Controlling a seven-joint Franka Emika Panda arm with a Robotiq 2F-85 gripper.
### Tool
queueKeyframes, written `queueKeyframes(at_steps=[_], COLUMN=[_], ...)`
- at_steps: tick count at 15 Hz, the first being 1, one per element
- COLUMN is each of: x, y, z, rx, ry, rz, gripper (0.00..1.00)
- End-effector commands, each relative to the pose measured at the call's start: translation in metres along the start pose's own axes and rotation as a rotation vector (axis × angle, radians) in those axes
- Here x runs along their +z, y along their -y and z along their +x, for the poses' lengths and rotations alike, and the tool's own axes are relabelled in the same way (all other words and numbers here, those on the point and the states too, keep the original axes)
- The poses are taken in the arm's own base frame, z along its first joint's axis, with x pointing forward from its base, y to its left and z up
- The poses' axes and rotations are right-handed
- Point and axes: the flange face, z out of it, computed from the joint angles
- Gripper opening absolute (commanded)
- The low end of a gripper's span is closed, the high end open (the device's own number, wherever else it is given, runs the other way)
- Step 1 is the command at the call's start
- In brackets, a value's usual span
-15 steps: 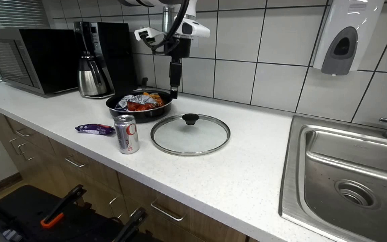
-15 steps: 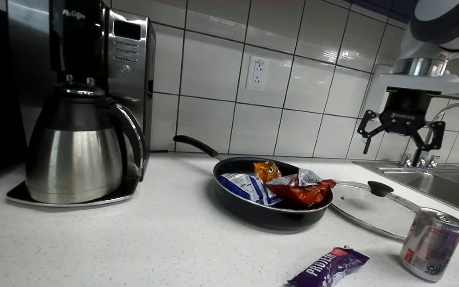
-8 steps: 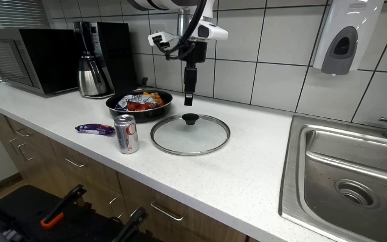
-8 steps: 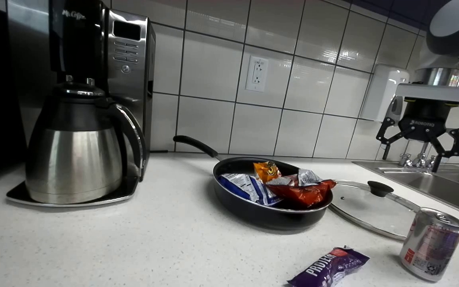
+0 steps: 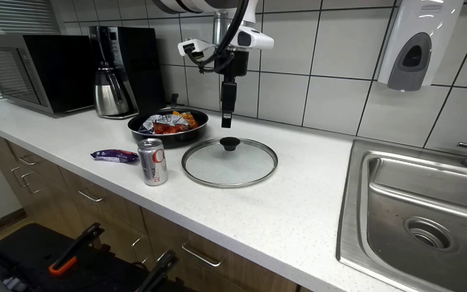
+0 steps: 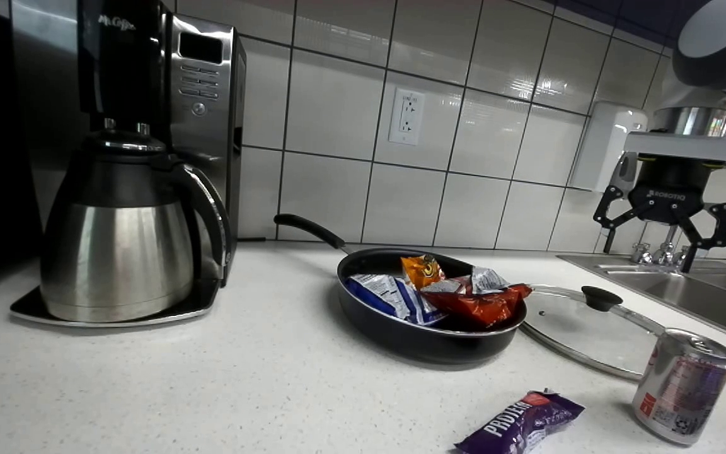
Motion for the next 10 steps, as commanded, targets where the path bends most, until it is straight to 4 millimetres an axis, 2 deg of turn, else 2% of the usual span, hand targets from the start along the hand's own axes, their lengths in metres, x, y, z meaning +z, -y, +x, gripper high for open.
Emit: queueKeyframes(at_steps=[1,6,10], x=[0.002,0.004,0.015], y=[0.001,0.012,0.022], z=[0.005,0.013,0.018], rx=[0.000,-0.029,-0.048], ry=[0.005,-0.004,-0.001], rz=[-0.002,0.011,0.000], gripper=[1.00,1.00,1.00])
